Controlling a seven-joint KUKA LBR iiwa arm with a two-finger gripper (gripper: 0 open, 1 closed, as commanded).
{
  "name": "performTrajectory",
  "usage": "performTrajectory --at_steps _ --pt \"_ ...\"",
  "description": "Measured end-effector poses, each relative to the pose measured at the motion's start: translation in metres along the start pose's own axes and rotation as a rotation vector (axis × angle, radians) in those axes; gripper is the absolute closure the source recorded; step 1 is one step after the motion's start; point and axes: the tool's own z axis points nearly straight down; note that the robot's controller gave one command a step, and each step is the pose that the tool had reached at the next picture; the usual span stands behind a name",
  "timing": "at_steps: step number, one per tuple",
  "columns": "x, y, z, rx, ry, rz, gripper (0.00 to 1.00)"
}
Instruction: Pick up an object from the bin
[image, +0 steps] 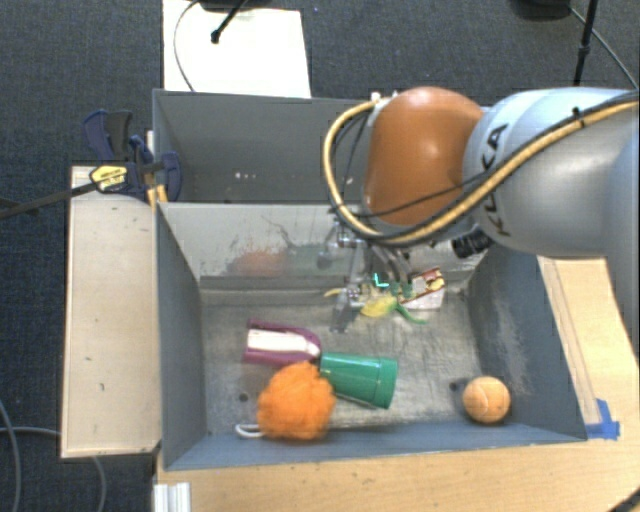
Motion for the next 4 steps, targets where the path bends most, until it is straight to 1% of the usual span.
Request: performTrajectory --at_steps 1,2,3,4 --pt "-0.002 0.0 -0.004 -0.001 -0.008 0.002 0.0" --pt "0.003 0.012 0.047 -0.002 -0.014 0.05 0.0" --pt "0.03 0.027 0.101 -0.002 -0.01 0.097 0.0" --pt "0.026 0.056 0.118 -0.003 -0.014 0.103 1.0"
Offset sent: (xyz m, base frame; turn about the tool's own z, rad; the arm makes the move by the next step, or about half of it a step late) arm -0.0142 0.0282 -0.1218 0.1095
